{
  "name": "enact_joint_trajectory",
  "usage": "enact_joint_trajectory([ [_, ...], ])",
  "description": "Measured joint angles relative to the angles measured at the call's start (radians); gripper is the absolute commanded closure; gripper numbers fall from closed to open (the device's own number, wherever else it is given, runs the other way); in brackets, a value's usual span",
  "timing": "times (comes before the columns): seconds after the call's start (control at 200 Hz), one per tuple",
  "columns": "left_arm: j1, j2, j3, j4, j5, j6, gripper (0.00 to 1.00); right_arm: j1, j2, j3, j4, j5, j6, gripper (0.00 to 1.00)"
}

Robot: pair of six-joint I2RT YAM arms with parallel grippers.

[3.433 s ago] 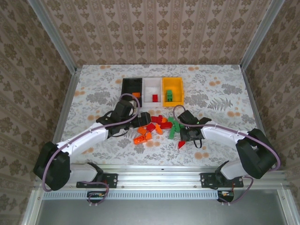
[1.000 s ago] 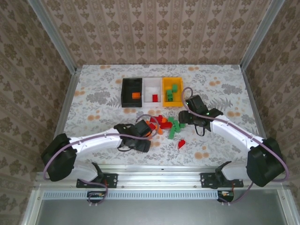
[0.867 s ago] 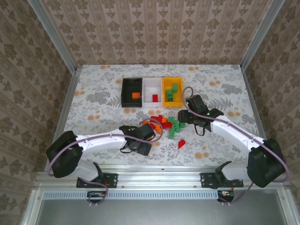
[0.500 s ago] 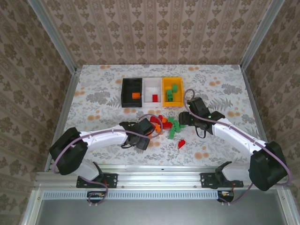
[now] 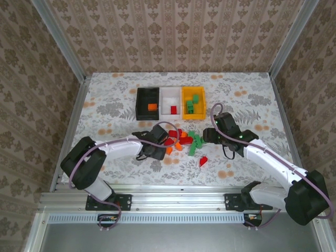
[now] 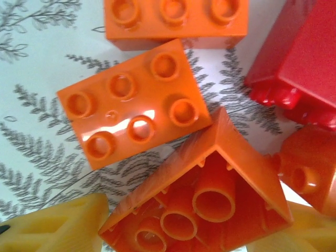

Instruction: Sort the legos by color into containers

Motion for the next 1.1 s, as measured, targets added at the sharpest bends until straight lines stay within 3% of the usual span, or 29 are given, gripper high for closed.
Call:
enact_joint_trajectory([
  [0.16, -0.04, -0.026, -0.011, 0.014, 0.037, -0.002, 0.33, 0.0, 0.0, -0.003, 0.0, 0.0, 0.0, 0.37],
  [0.395, -0.19, -0.069, -0.03, 0.007, 0.06, -0.048, 0.3, 0.0, 0.001, -0.014, 0.001, 0.0, 0.0, 0.36],
  [0.63, -0.145, -0.096, 0.002, -0.069, -0.007, -0.07, 0.29, 0.0, 0.0, -0.014, 0.001, 0.0, 0.0, 0.36],
  [1.1, -0.133, -0.036, 0.063, -0.034, 0.06, -0.135, 0.35, 0.0, -0.013, -0.021, 0.0, 0.0, 0.0, 0.36],
])
